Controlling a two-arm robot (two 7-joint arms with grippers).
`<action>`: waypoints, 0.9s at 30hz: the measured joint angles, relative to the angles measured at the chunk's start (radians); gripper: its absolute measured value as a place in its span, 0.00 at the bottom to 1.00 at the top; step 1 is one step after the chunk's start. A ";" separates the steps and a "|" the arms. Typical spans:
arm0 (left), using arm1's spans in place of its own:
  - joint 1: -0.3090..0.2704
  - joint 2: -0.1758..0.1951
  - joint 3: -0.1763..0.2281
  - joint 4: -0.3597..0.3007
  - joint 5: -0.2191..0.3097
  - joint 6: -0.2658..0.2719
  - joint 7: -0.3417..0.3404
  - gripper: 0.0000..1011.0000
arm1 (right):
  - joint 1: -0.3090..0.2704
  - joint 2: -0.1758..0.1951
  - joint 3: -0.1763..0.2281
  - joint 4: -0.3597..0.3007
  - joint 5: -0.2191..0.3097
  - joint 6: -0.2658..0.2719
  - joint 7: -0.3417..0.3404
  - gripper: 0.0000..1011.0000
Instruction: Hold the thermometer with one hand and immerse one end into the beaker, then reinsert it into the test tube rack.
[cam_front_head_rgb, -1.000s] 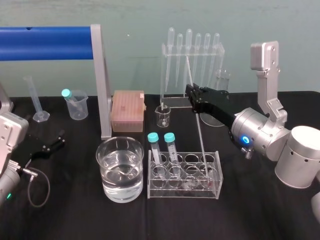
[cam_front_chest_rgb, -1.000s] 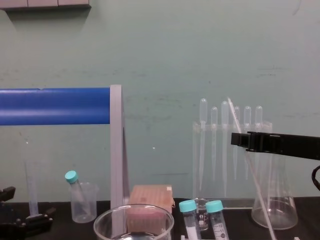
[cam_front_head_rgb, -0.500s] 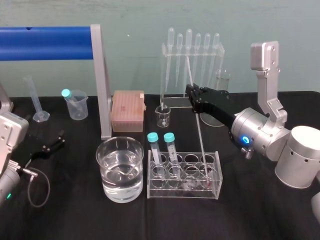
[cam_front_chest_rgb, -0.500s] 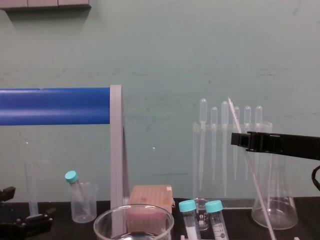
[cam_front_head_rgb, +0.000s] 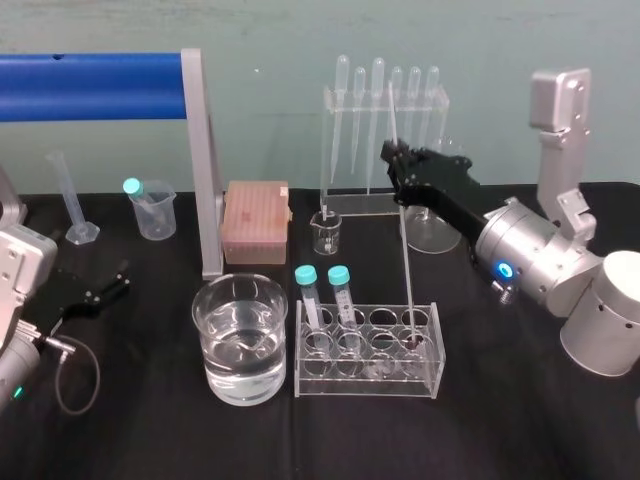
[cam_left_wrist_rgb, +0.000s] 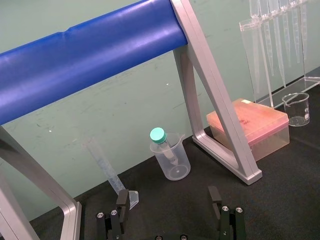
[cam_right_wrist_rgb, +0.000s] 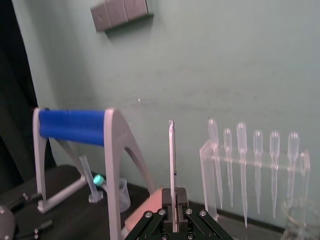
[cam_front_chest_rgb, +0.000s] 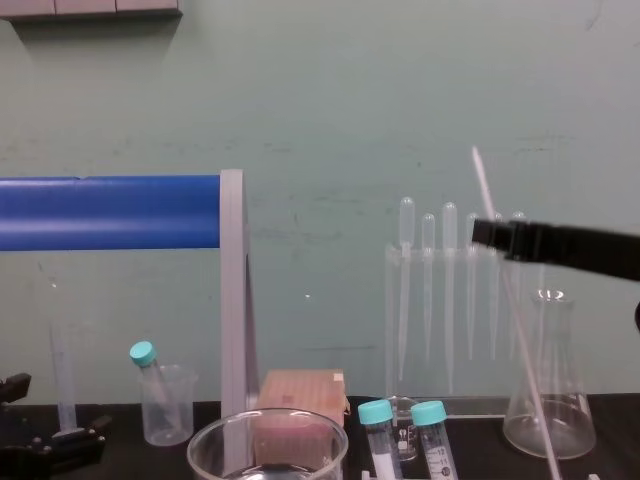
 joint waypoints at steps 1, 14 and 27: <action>0.000 0.000 0.000 0.000 0.000 0.000 0.000 1.00 | -0.001 0.000 0.003 -0.003 0.001 -0.007 0.003 0.06; 0.000 0.000 0.000 0.000 0.000 0.000 0.000 1.00 | 0.012 -0.001 0.034 -0.044 0.044 -0.145 0.088 0.06; 0.000 0.000 0.000 0.000 0.000 0.000 0.000 1.00 | 0.118 -0.033 -0.020 -0.003 0.105 -0.248 0.220 0.06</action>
